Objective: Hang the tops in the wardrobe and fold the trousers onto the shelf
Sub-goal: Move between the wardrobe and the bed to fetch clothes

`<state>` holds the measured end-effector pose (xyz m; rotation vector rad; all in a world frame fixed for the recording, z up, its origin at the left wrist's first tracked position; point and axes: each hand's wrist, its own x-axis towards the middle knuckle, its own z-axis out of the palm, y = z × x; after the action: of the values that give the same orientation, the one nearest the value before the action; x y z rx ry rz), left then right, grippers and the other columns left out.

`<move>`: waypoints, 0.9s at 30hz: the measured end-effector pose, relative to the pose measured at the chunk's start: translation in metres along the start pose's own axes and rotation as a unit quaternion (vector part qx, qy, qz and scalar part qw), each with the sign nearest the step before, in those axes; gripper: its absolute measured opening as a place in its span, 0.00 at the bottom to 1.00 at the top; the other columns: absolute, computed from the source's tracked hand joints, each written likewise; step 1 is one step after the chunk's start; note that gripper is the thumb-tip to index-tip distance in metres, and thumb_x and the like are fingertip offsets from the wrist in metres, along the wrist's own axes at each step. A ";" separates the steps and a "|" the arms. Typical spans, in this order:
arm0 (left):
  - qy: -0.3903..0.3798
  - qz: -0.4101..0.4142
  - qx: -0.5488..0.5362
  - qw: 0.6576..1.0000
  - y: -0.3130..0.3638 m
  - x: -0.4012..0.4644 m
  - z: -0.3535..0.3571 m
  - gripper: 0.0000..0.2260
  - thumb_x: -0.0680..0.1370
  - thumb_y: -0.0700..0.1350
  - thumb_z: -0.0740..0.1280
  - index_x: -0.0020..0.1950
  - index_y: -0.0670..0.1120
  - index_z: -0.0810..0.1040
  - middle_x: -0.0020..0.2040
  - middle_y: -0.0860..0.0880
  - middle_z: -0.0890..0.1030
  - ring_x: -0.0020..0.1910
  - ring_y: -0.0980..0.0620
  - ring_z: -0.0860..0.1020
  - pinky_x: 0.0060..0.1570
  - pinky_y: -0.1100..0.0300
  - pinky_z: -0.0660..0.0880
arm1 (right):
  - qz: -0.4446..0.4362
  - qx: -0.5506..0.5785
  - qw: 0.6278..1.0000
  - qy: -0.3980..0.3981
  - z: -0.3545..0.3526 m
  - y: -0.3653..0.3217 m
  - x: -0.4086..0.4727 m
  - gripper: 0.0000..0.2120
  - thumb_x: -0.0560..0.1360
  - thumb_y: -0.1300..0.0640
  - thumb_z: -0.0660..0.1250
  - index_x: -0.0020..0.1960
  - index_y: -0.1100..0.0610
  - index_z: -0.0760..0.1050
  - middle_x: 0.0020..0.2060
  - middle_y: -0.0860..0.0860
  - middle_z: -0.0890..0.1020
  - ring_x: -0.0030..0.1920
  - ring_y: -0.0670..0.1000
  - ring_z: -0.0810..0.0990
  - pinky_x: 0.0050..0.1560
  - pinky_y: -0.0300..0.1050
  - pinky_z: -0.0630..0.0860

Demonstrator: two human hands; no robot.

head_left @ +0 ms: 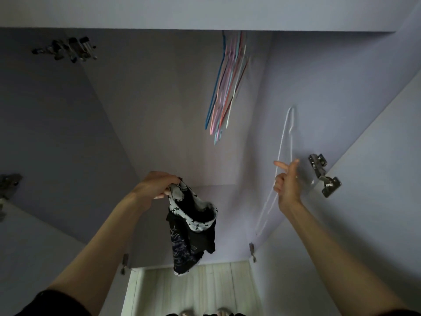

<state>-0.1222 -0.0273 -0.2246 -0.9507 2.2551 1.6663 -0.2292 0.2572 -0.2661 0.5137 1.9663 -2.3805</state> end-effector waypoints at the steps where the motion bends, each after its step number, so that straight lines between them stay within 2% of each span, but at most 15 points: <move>1: 0.001 -0.005 -0.002 1.000 -0.003 0.000 0.001 0.06 0.74 0.42 0.67 0.37 0.48 0.78 0.23 0.55 0.75 0.24 0.60 0.75 0.35 0.63 0.68 | 0.010 -0.035 0.999 -0.016 -0.002 0.005 -0.001 0.27 0.80 0.38 0.49 0.47 0.56 0.79 0.19 0.43 0.58 0.19 0.42 0.56 0.22 0.33 0.55; 4: 0.004 -0.022 -0.017 1.000 -0.011 -0.002 0.003 0.06 0.74 0.41 0.67 0.37 0.47 0.77 0.27 0.52 0.76 0.29 0.56 0.75 0.38 0.62 0.71 | -0.003 -0.100 0.994 -0.031 -0.011 0.018 -0.007 0.32 0.79 0.37 0.47 0.39 0.58 0.80 0.17 0.42 0.58 0.19 0.42 0.58 0.22 0.32 0.57; 7: 0.002 -0.053 -0.058 0.997 -0.013 -0.002 0.002 0.06 0.75 0.39 0.67 0.37 0.44 0.76 0.26 0.50 0.74 0.27 0.54 0.73 0.38 0.60 0.75 | -0.018 -0.087 0.996 -0.019 -0.016 0.027 -0.009 0.31 0.82 0.43 0.49 0.31 0.59 0.75 0.17 0.42 0.60 0.20 0.41 0.60 0.25 0.32 0.61; 9: 0.004 -0.064 -0.058 0.996 -0.015 -0.003 -0.002 0.07 0.75 0.38 0.66 0.36 0.44 0.76 0.26 0.48 0.73 0.27 0.53 0.72 0.37 0.59 0.76 | 0.028 -0.046 0.998 -0.015 -0.014 0.030 -0.012 0.26 0.82 0.47 0.51 0.30 0.57 0.70 0.16 0.43 0.62 0.19 0.41 0.60 0.28 0.37 0.59; 11: 0.008 -0.067 -0.041 0.997 -0.018 -0.001 -0.005 0.07 0.75 0.38 0.66 0.36 0.44 0.76 0.27 0.48 0.73 0.28 0.52 0.73 0.37 0.59 0.76 | 0.095 0.030 0.995 -0.018 -0.012 0.036 -0.015 0.22 0.82 0.49 0.54 0.31 0.55 0.64 0.16 0.44 0.65 0.16 0.41 0.59 0.25 0.35 0.56; 15: 0.015 -0.056 -0.018 0.998 -0.027 0.002 -0.013 0.07 0.75 0.40 0.66 0.36 0.46 0.77 0.23 0.52 0.75 0.25 0.56 0.74 0.36 0.61 0.76 | 0.153 0.080 0.985 -0.021 -0.020 0.057 -0.024 0.26 0.81 0.51 0.58 0.25 0.54 0.57 0.15 0.45 0.59 0.16 0.43 0.55 0.19 0.34 0.54; 18: 0.018 -0.048 -0.018 0.999 -0.032 0.003 -0.016 0.07 0.75 0.40 0.66 0.36 0.47 0.77 0.23 0.53 0.75 0.23 0.58 0.74 0.34 0.62 0.76 | 0.164 0.111 0.978 -0.066 -0.021 0.063 -0.026 0.32 0.81 0.55 0.59 0.17 0.51 0.60 0.15 0.45 0.58 0.16 0.44 0.55 0.20 0.35 0.55; 20: 0.014 -0.045 -0.017 0.999 -0.034 0.003 -0.015 0.08 0.75 0.40 0.66 0.36 0.47 0.77 0.22 0.53 0.75 0.22 0.59 0.74 0.33 0.62 0.75 | 0.166 0.135 0.973 -0.091 -0.017 0.062 -0.026 0.32 0.80 0.60 0.57 0.17 0.53 0.64 0.15 0.45 0.58 0.16 0.43 0.56 0.21 0.36 0.55; 27: -0.019 -0.040 -0.027 0.999 -0.033 -0.001 -0.006 0.08 0.75 0.39 0.67 0.36 0.45 0.77 0.24 0.51 0.77 0.23 0.58 0.76 0.27 0.65 0.75 | 0.169 0.188 0.948 -0.191 0.004 0.055 -0.030 0.30 0.79 0.61 0.51 0.18 0.51 0.58 0.14 0.46 0.57 0.23 0.48 0.50 0.26 0.40 0.56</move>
<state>-0.1007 -0.0377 -0.2481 -0.9970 2.1295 1.7037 -0.1898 0.2354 -0.3098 0.3250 1.1690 -2.4016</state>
